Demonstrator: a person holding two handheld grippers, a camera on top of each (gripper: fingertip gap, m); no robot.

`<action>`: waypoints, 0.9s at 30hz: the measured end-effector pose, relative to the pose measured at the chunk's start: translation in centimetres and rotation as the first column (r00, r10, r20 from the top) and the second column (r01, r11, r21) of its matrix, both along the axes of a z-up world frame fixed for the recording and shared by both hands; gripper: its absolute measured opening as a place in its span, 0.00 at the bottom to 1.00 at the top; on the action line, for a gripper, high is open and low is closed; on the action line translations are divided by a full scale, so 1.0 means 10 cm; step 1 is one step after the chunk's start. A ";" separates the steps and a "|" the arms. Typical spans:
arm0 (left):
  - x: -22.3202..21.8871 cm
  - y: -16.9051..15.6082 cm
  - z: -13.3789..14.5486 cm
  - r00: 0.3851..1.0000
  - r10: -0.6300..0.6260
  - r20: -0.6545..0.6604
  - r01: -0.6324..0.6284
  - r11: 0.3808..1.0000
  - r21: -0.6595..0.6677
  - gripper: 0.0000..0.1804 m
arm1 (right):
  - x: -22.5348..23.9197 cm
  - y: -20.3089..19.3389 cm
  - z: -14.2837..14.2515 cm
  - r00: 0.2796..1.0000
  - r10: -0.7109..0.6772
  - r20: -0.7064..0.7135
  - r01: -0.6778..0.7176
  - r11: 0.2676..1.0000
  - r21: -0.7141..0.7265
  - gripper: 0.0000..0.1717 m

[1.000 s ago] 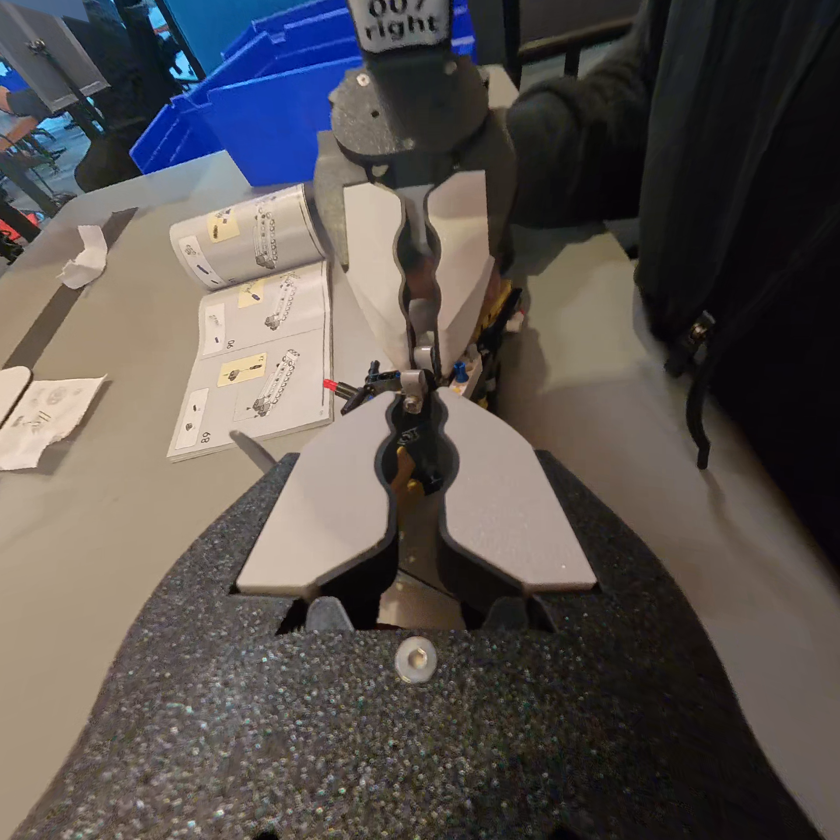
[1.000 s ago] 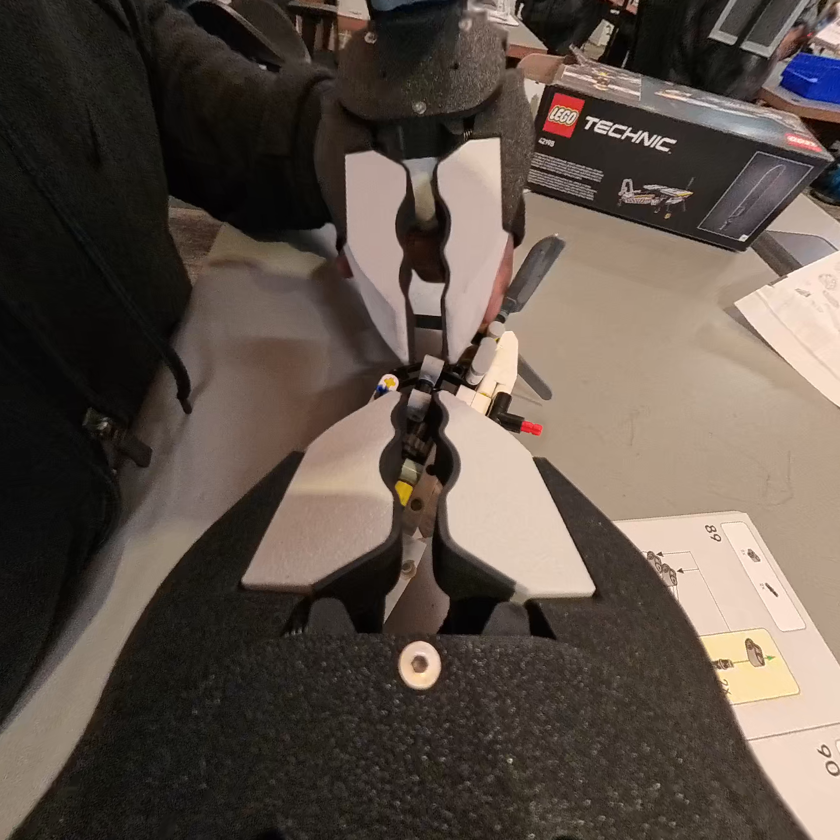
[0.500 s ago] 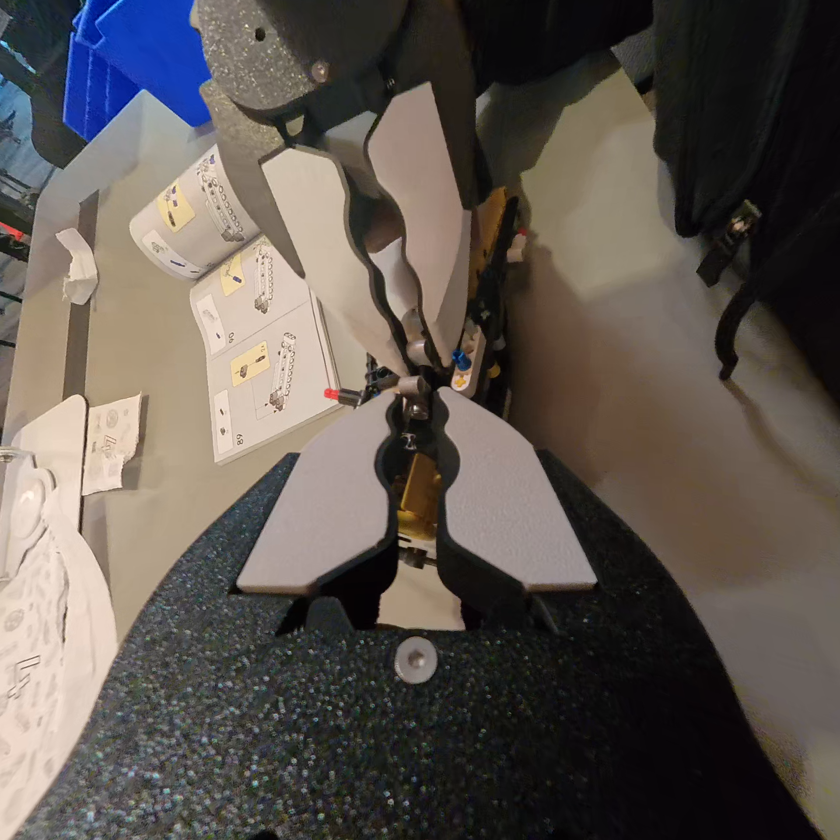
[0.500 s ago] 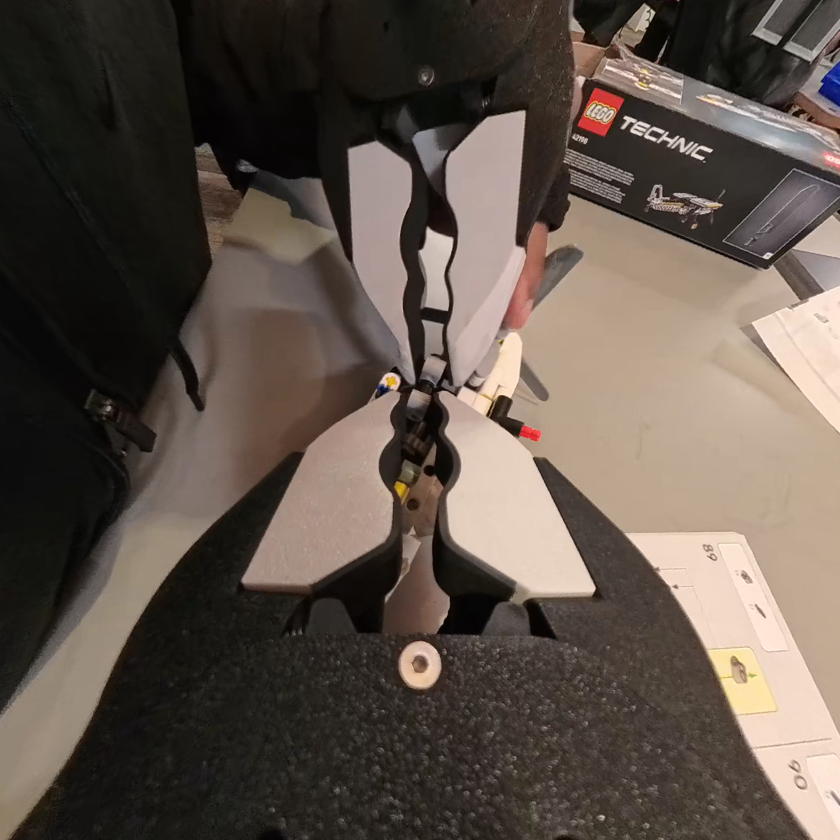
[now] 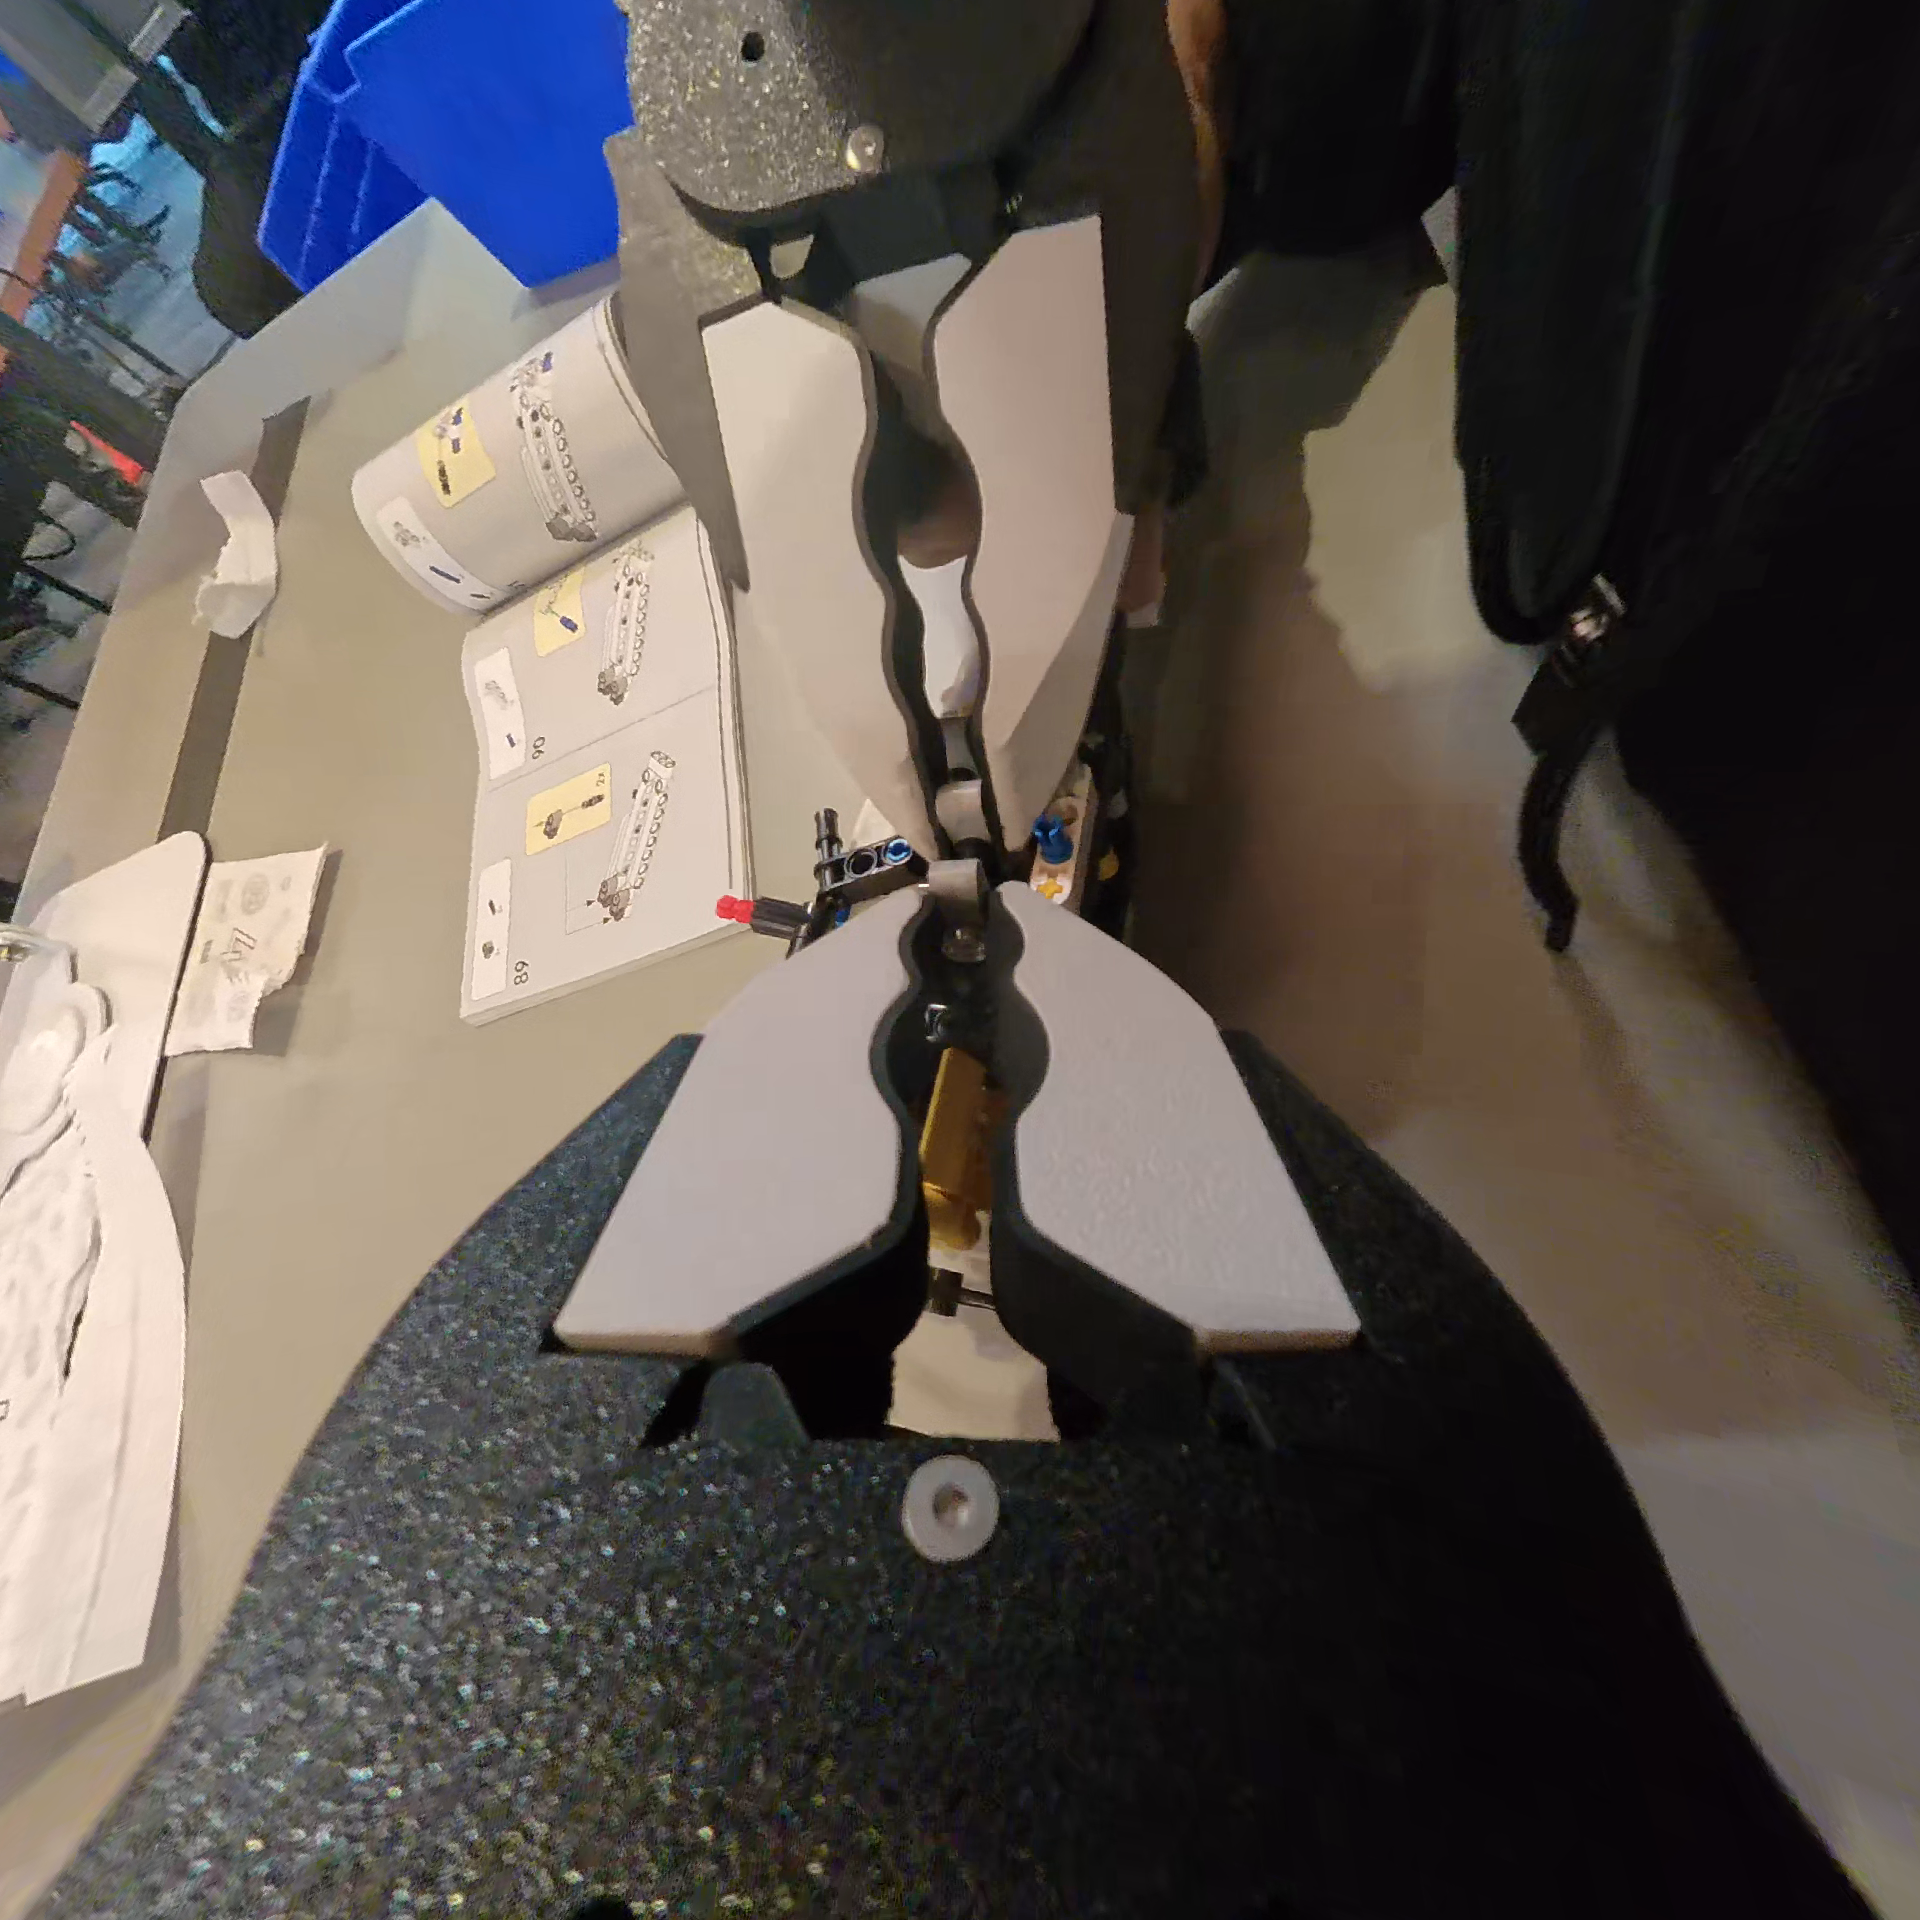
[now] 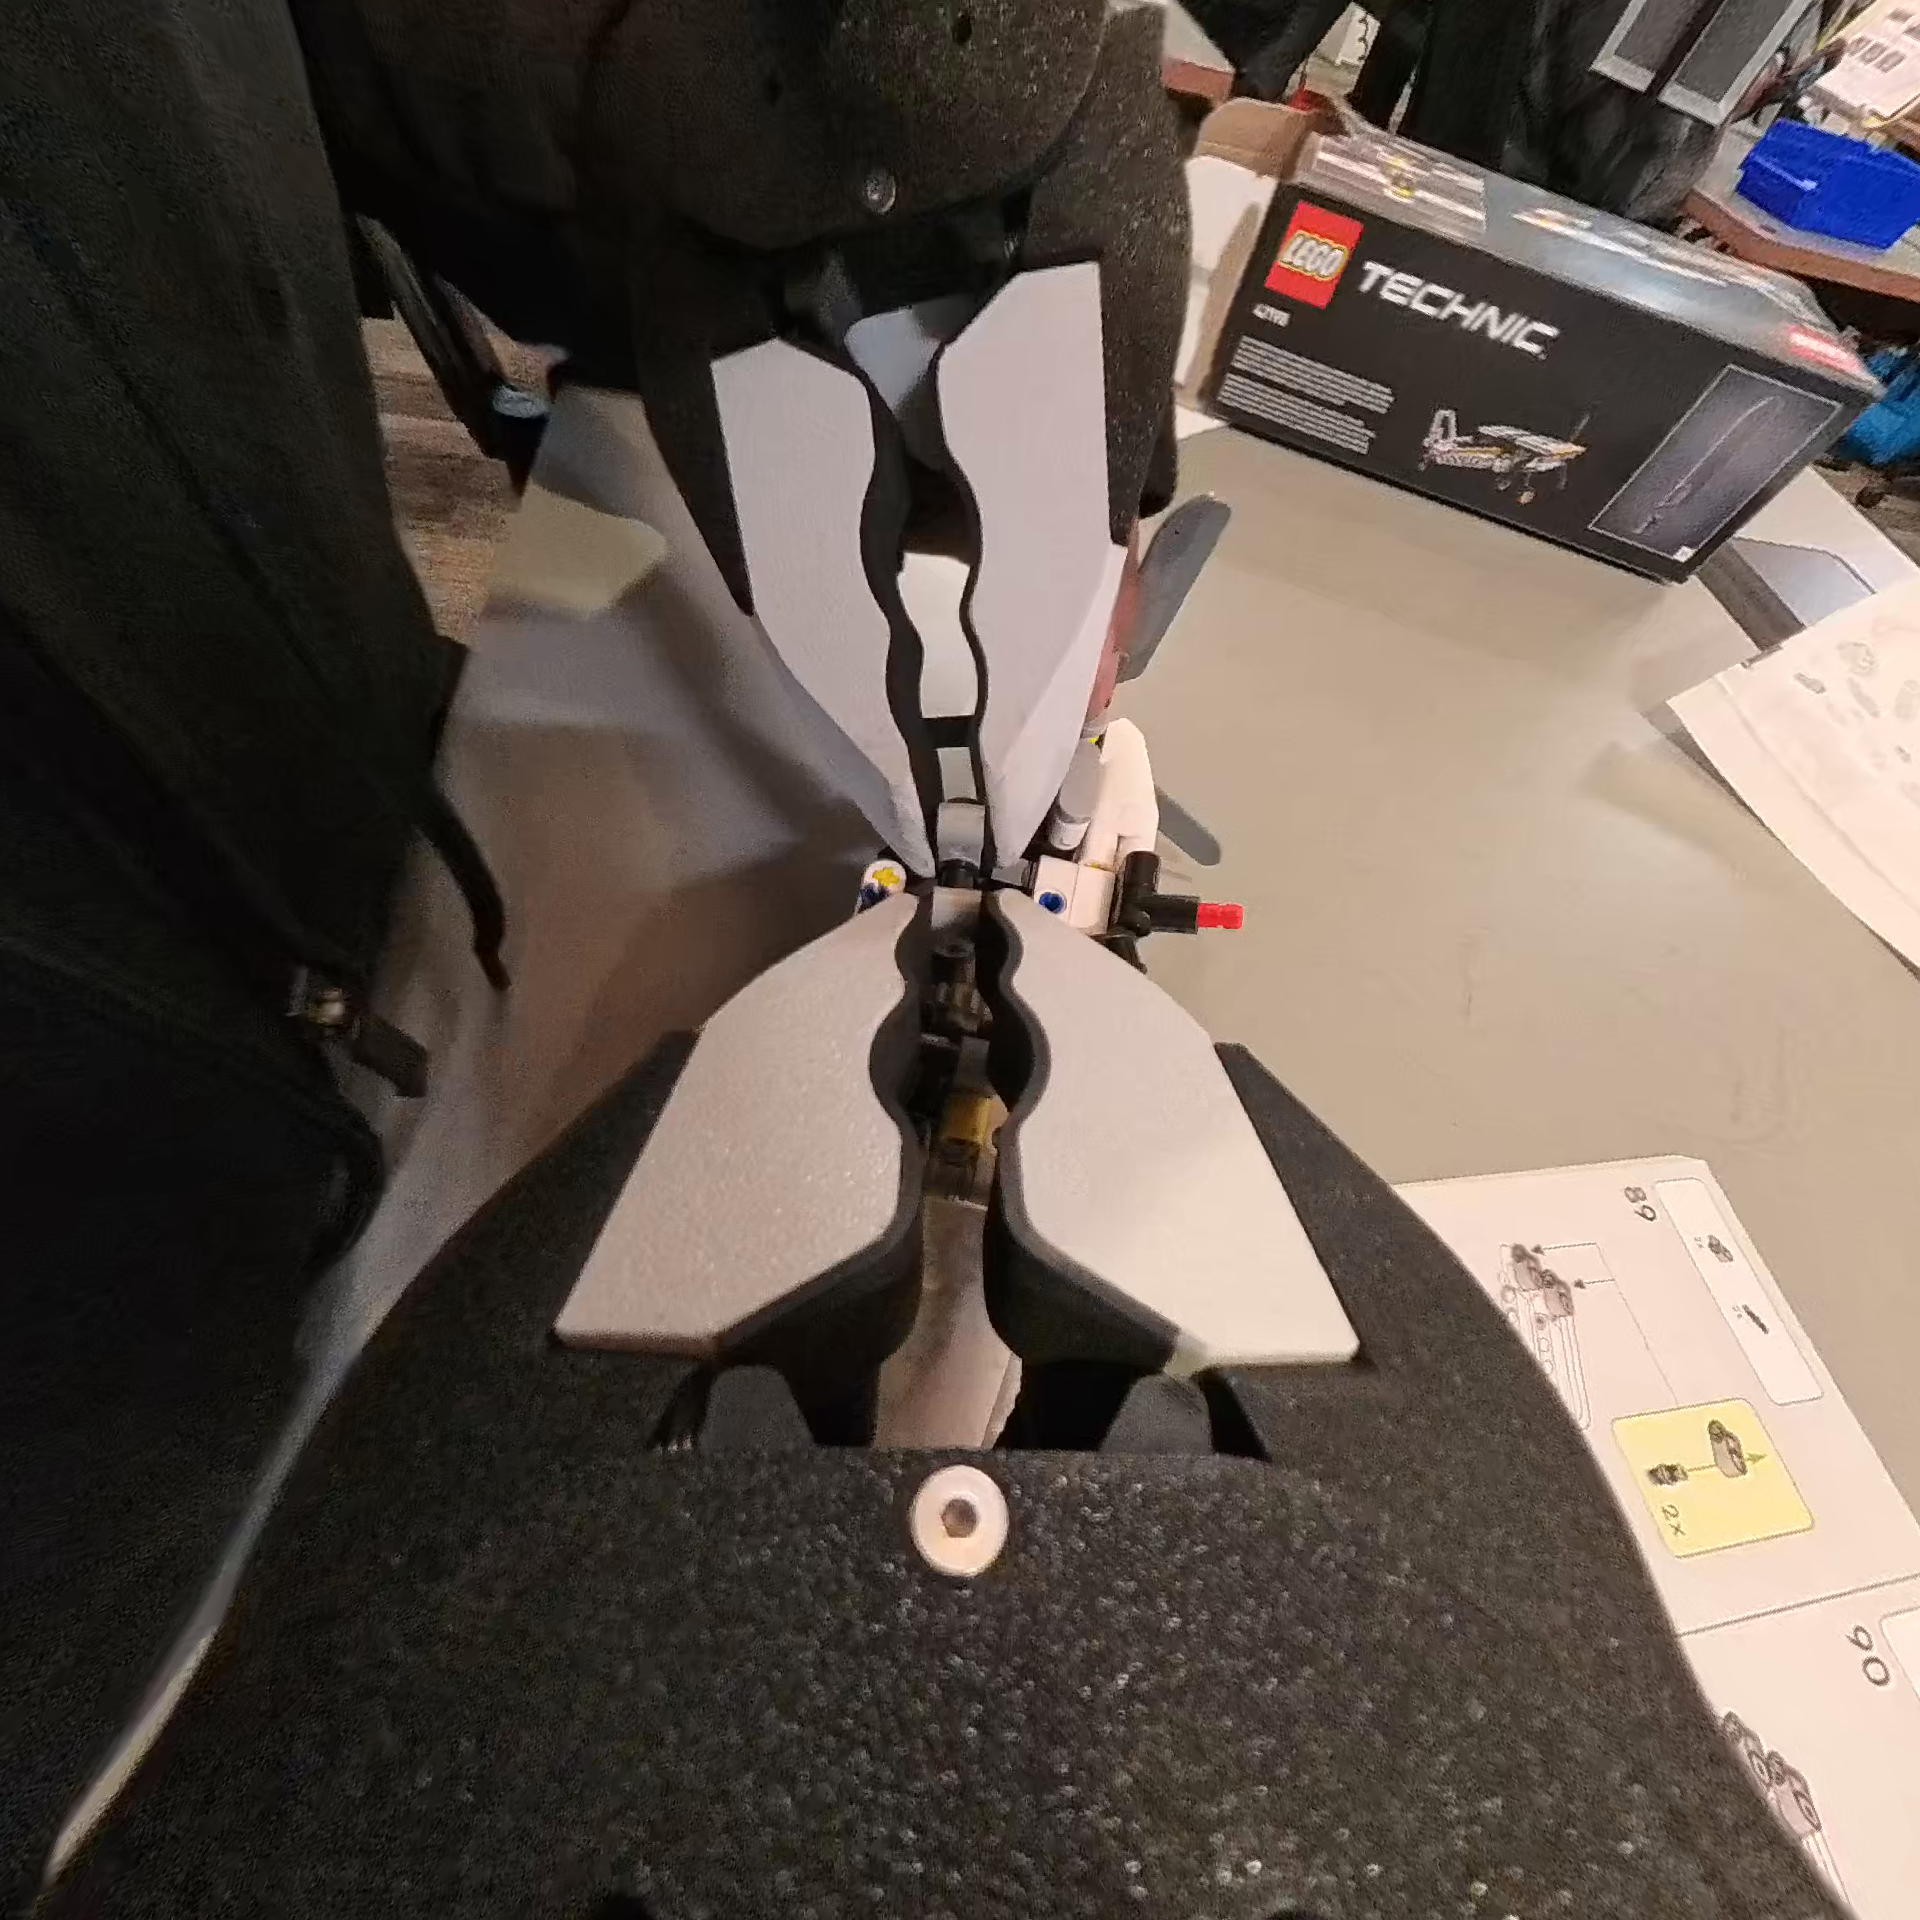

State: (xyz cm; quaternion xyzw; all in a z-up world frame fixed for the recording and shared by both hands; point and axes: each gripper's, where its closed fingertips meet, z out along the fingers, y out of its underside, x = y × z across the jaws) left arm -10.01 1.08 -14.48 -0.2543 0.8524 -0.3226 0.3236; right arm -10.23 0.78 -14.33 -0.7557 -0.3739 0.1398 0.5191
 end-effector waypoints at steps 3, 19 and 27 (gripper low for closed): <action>-0.07 -0.07 0.00 0.999 0.028 0.027 -0.028 1.000 -0.013 0.05 | -0.06 -0.07 0.00 1.000 0.024 0.013 -0.024 1.000 0.006 0.04; -0.46 -0.22 0.01 0.982 0.187 -0.030 -0.187 0.982 -0.002 0.05 | -0.17 -0.42 0.02 0.998 -0.023 0.058 0.023 1.000 -0.011 0.04; -0.46 -0.13 -0.01 0.970 0.235 -0.062 -0.237 0.971 -0.036 0.05 | -0.04 -0.35 0.11 0.998 -0.056 0.018 0.056 0.998 0.013 0.04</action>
